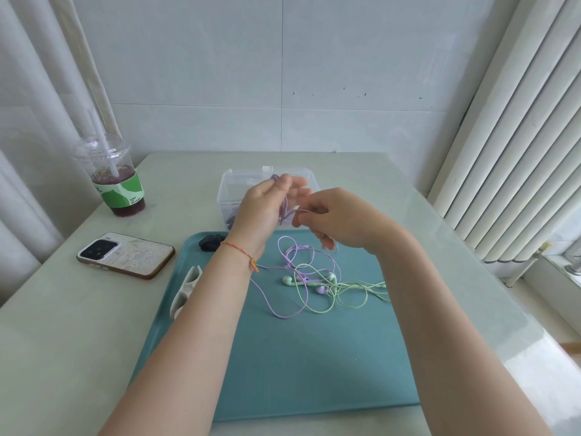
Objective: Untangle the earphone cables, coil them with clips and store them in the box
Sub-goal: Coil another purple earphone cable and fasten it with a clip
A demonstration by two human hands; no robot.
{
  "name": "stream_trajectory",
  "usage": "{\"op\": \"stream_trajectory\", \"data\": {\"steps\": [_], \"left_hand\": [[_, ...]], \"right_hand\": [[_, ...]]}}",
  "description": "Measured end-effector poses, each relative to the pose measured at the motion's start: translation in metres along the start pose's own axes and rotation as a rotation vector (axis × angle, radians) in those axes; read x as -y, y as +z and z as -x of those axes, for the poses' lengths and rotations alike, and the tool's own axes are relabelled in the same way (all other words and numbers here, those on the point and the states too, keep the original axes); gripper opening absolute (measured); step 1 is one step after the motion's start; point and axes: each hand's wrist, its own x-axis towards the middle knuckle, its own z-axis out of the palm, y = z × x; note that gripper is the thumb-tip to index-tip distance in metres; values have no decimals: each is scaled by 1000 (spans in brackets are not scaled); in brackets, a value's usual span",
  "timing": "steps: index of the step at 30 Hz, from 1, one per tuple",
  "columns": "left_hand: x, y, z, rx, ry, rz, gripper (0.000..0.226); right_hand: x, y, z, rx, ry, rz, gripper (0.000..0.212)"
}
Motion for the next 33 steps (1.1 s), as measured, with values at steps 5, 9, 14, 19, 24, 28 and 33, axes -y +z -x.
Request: {"op": "stream_trajectory", "data": {"steps": [5, 9, 14, 19, 24, 28, 33], "left_hand": [[-2, 4, 7, 141, -101, -234, 36], [-2, 4, 6, 261, -218, -258, 53], [-2, 0, 5, 446, -373, 7, 58], [-5, -5, 7, 557, -379, 281, 38], [-5, -10, 6, 664, -354, 563, 36], [-6, -14, 1, 715, -296, 797, 28], [-11, -8, 1, 509, -247, 921, 35]], "right_hand": [[-2, -12, 1, -148, -8, 17, 23], [-5, -15, -1, -221, -52, -13, 24], [-7, -15, -3, -255, -94, -53, 13], [-5, -13, -2, -248, -124, -201, 7], [-4, -12, -2, -254, -125, -288, 14], [-2, -5, -4, -231, -115, -242, 20], [2, 5, -5, -184, -74, -180, 28]]}}
